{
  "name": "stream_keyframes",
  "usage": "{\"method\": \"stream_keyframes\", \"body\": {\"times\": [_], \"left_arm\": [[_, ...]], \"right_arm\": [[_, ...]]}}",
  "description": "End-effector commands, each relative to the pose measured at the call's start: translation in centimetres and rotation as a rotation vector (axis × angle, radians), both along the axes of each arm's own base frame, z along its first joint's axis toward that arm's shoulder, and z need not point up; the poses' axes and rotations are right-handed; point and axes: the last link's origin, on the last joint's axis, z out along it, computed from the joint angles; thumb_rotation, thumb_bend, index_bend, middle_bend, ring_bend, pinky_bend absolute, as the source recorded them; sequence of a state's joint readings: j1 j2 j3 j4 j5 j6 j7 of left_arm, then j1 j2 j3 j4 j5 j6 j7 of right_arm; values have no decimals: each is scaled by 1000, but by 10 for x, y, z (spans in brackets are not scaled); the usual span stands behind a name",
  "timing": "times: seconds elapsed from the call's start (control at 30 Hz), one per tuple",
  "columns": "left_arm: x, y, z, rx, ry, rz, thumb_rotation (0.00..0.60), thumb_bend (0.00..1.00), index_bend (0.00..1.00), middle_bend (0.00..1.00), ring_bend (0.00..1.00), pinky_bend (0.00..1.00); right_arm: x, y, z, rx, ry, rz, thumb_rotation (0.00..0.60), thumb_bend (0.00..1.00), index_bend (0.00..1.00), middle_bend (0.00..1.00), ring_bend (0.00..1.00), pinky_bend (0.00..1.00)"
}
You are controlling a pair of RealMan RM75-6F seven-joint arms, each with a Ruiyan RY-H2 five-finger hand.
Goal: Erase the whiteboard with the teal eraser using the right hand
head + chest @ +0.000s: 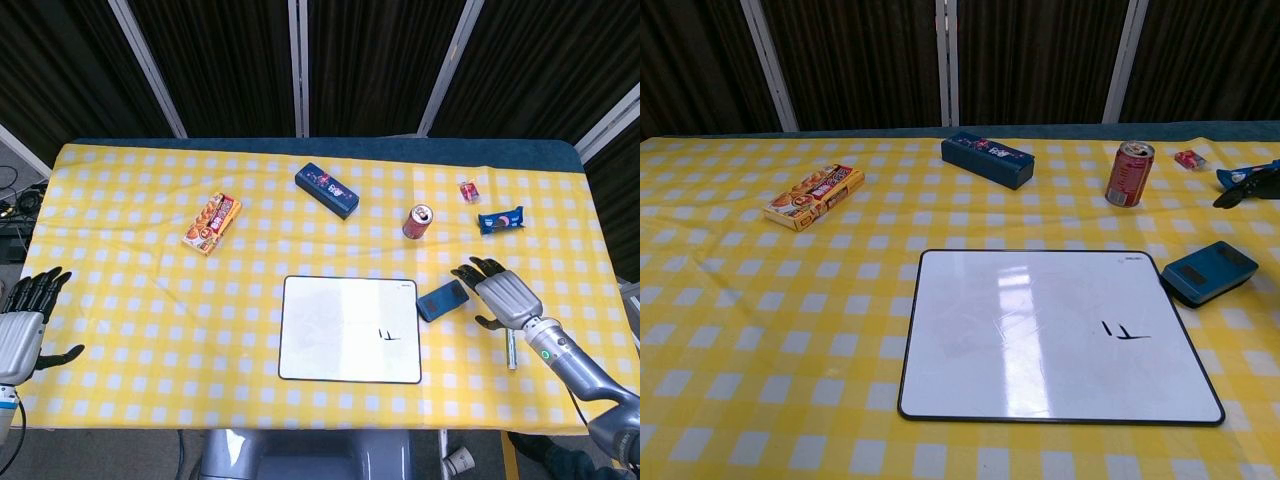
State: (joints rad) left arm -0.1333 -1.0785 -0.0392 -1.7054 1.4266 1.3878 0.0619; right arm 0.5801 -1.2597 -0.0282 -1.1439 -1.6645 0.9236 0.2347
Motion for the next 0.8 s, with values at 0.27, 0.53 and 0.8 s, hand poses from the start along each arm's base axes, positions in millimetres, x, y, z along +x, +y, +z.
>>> {"method": "stream_keyframes", "body": {"times": [0.27,0.53,0.8], "left_arm": [[-7,5,-2,5,18,35,600,0,0,0,0,0],[-8,6,-1,10,16,39,600,0,0,0,0,0],[-10,6,-1,9,20,45,600,0,0,0,0,0]], "right_arm": [[8,-16,-29,59,40,88,600,203,174,172,56,175],[12,-20,-46,69,96,152,600,202,230,223,106,206],[18,-18,-57,57,41,215,600,214,390,382,279,365]]}}
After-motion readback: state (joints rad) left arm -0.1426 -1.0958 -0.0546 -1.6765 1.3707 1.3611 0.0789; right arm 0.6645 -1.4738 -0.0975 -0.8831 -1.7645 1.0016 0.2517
